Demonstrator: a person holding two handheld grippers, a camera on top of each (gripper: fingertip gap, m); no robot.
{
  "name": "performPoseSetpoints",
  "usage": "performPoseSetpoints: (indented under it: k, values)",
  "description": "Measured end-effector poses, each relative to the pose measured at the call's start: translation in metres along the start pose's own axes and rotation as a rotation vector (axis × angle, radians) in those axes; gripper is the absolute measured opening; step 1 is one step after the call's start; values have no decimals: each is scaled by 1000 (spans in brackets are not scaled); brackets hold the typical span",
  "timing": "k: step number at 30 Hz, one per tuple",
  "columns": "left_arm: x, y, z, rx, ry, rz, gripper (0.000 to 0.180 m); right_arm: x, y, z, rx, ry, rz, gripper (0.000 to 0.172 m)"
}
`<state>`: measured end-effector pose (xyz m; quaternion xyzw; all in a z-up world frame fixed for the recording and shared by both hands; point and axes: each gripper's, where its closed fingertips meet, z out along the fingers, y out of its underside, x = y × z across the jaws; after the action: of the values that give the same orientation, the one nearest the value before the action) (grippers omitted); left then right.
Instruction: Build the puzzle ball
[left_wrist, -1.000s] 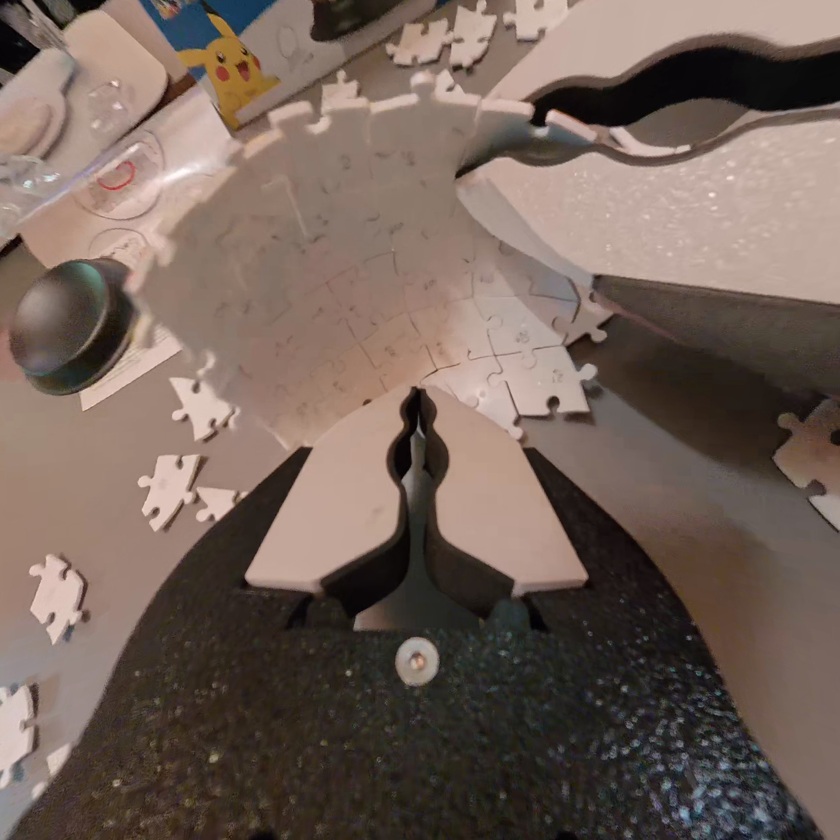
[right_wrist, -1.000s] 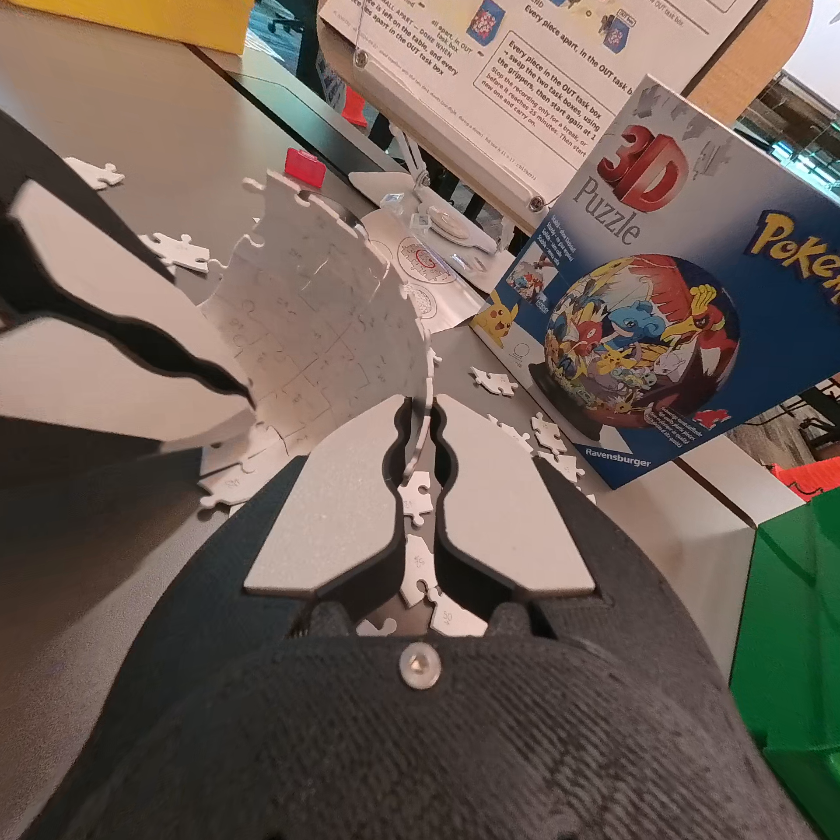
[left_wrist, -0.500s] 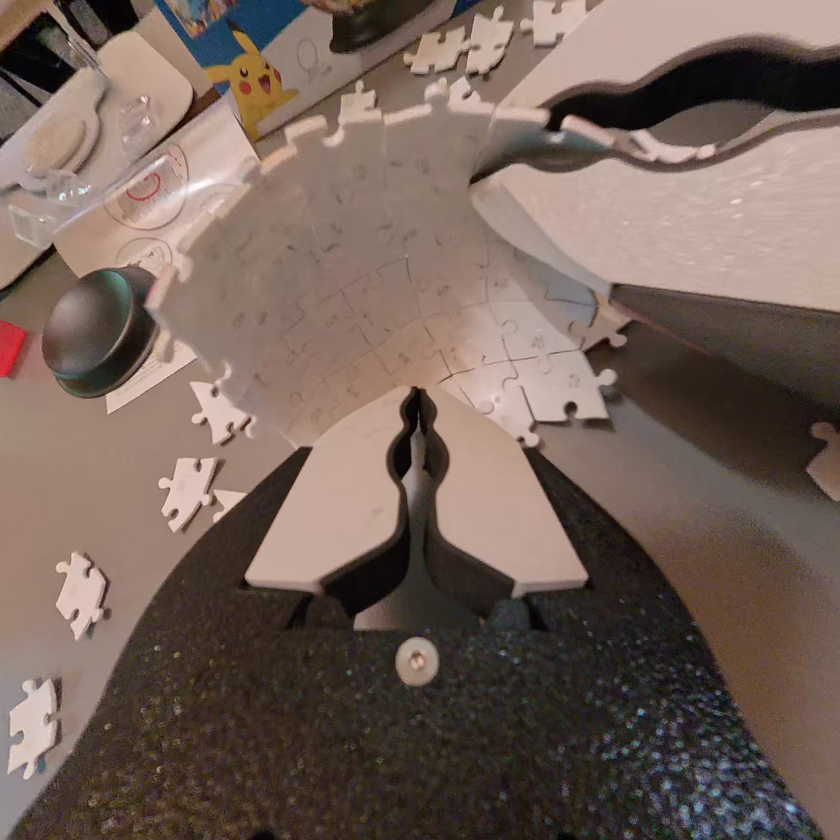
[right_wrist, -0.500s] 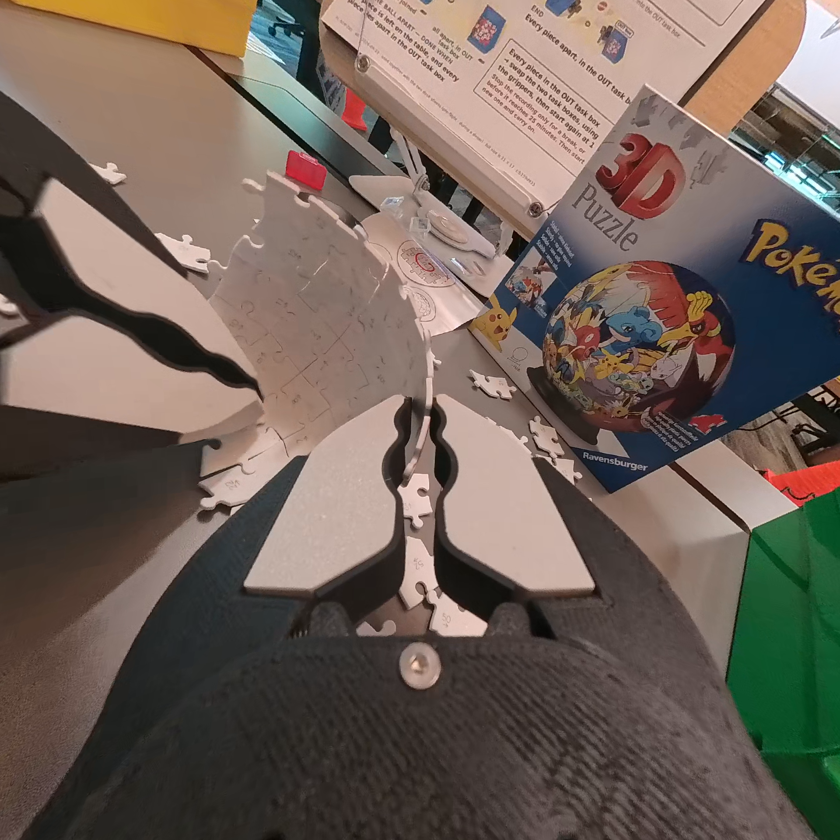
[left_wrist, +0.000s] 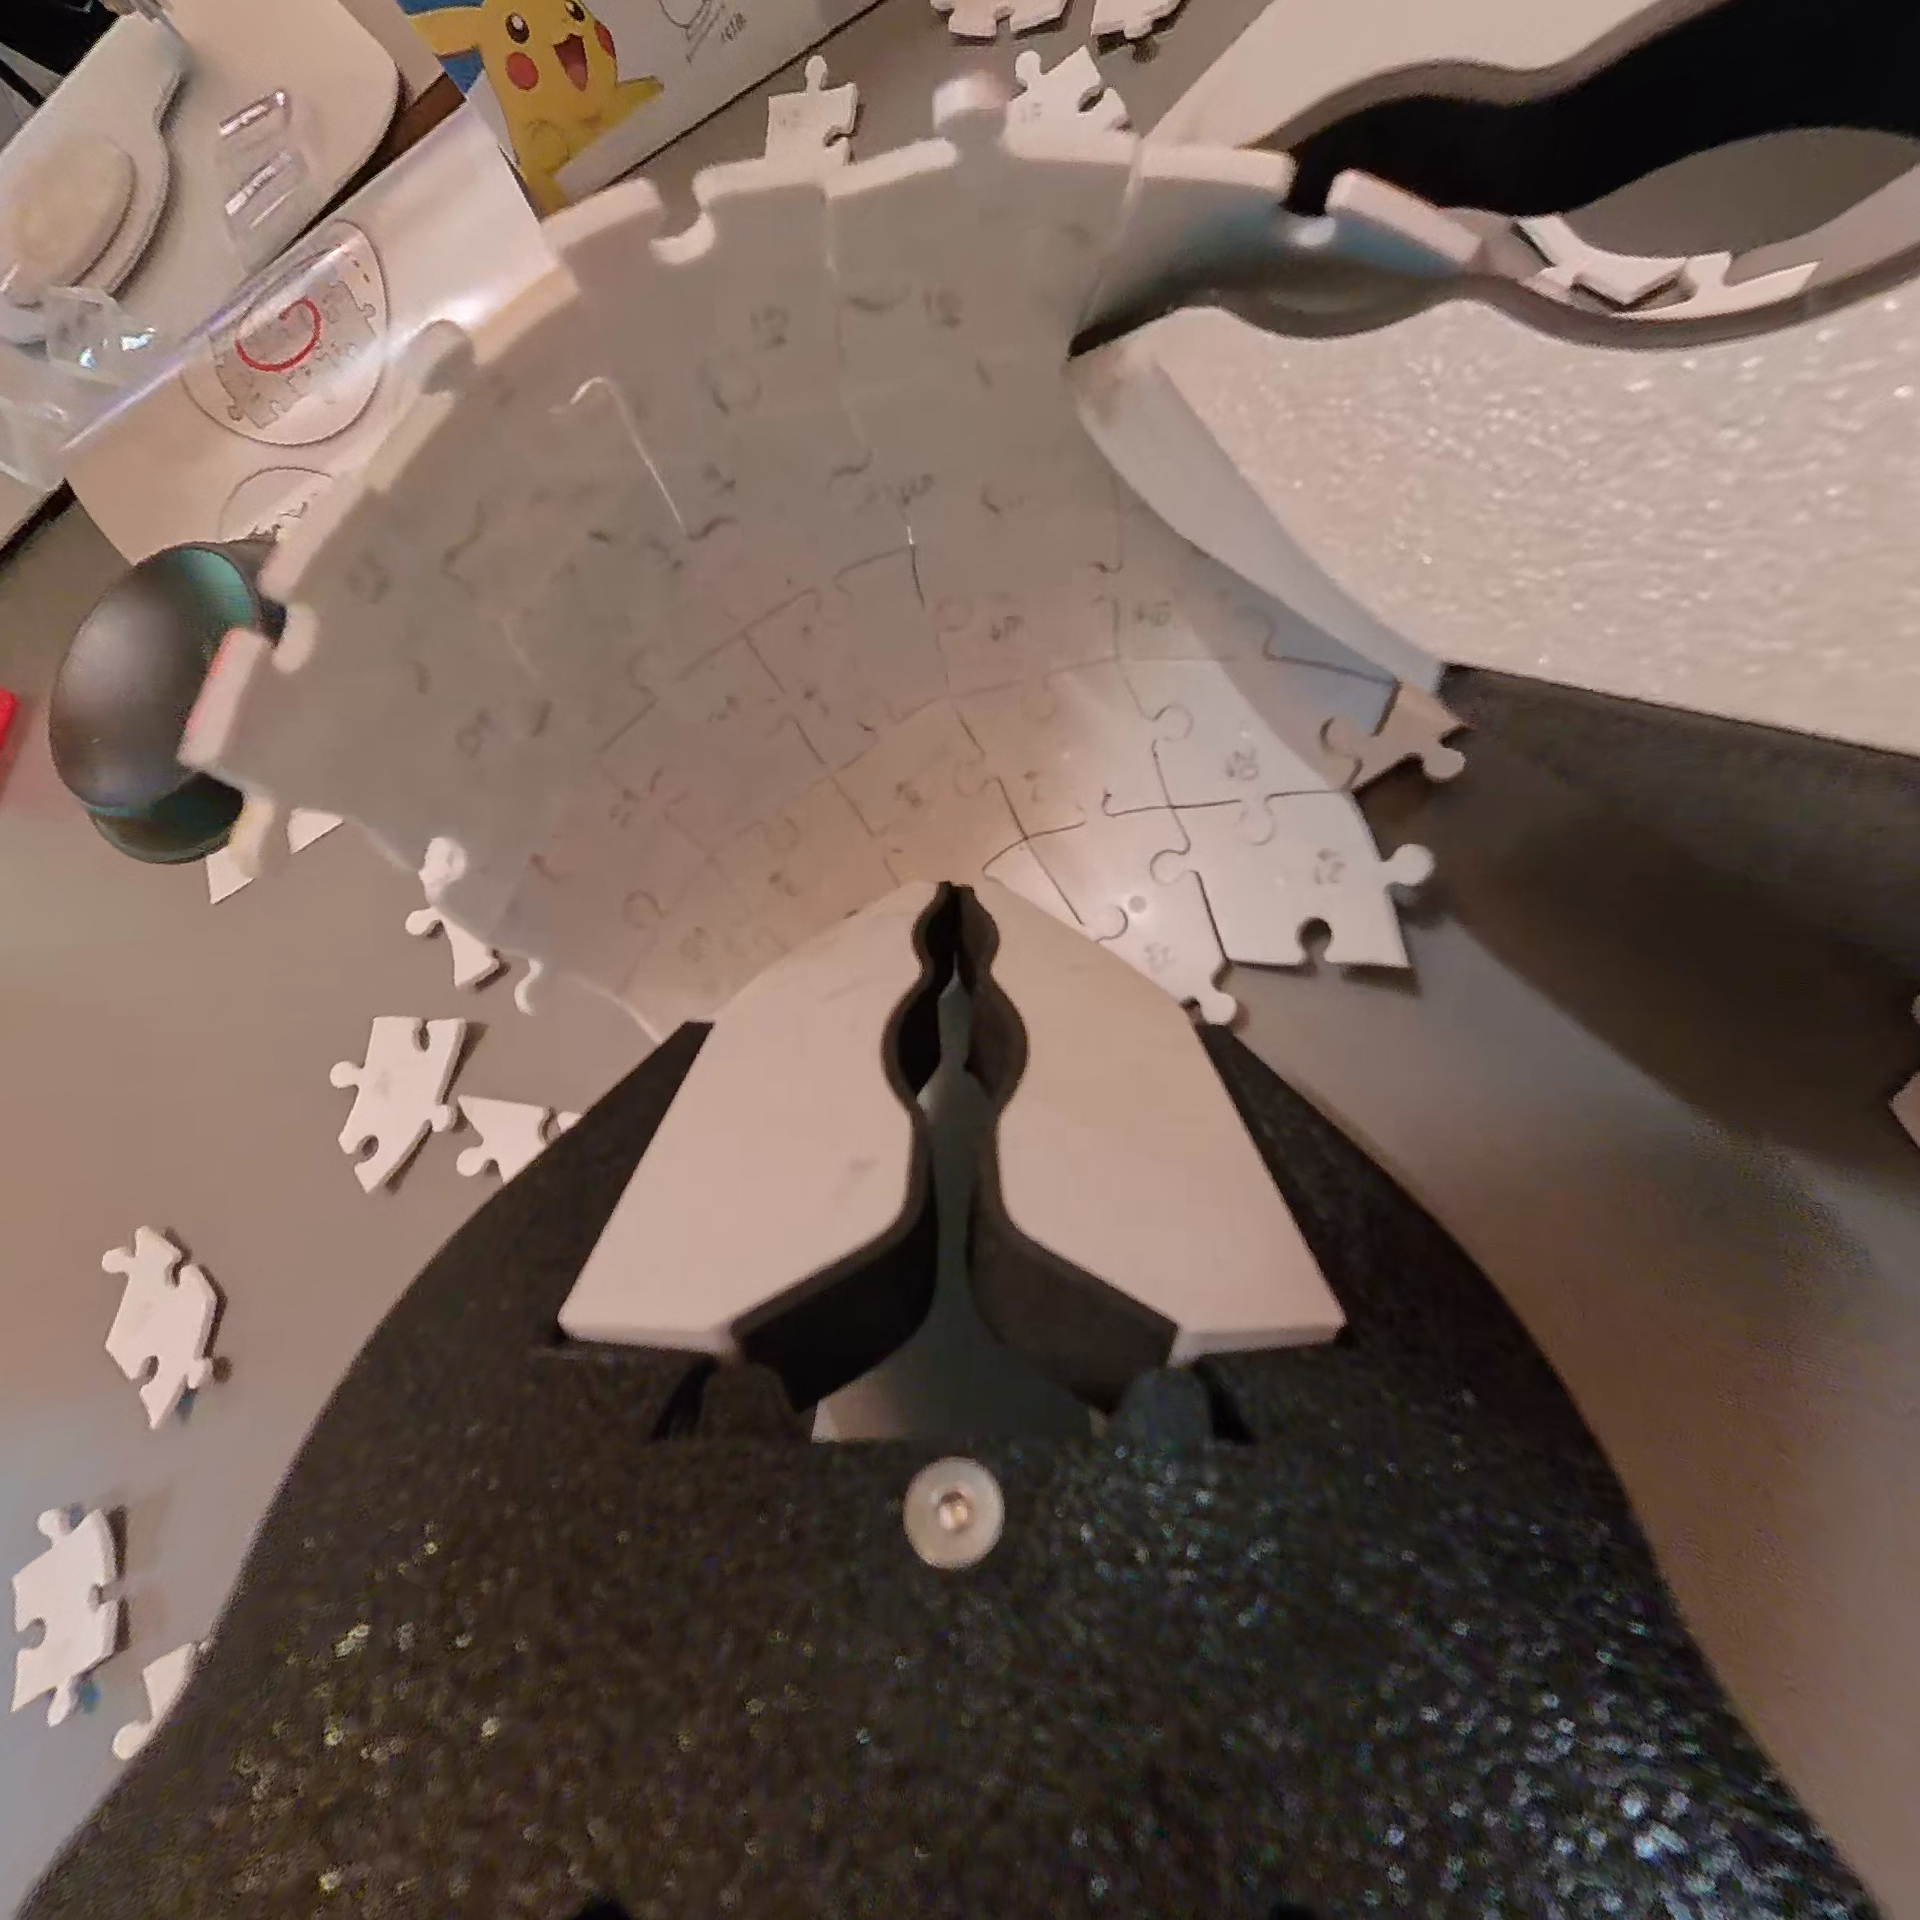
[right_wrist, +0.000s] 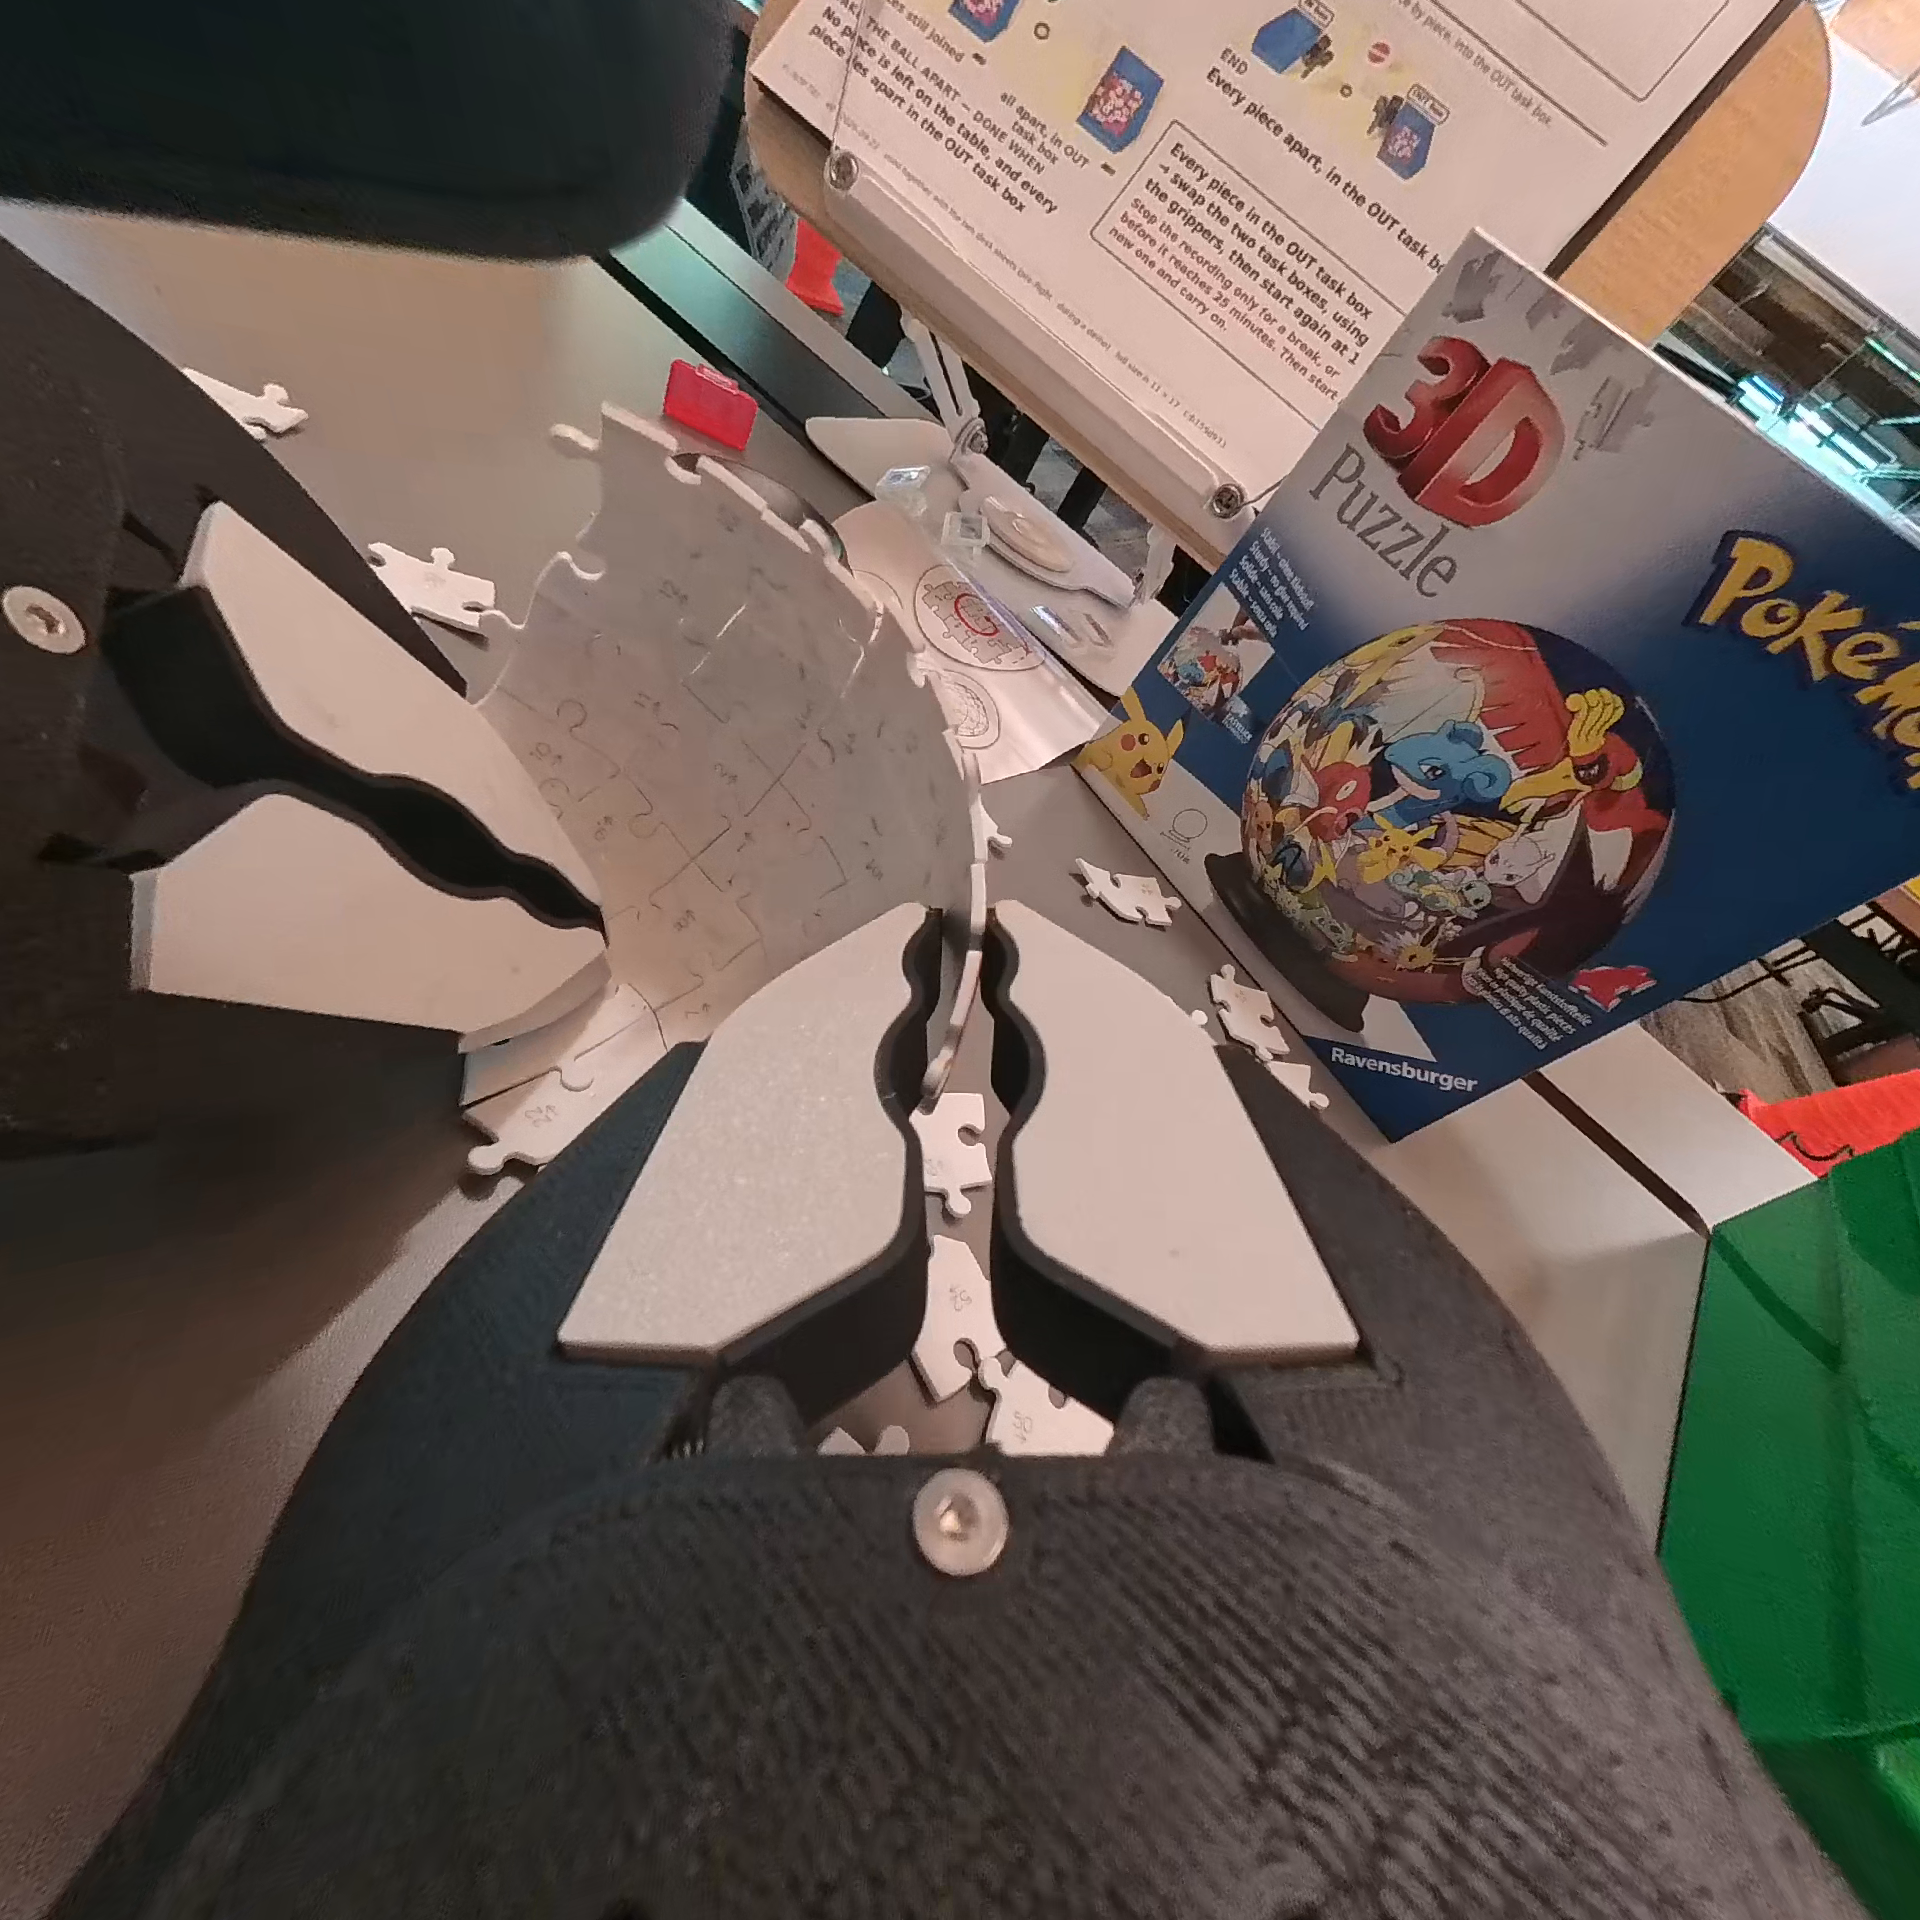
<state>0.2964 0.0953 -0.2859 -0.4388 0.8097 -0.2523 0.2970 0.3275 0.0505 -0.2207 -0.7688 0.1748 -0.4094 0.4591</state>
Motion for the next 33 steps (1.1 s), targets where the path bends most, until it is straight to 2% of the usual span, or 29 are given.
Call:
performPoseSetpoints:
  k: [4,8,14,33]
  values:
    - [-3,1,-2,24,18,-66,0,0,0,0,-1,3,-6,7]
    - [-14,-3,-16,88,-37,-104,0,0,0,0,0,3,-7,7]
    - [-4,-3,-10,55,-10,-23,0,-1,-2,-1,10,5,-20,6]
    - [2,2,0,-118,74,6,0,0,0,0,3,3,-16,6]
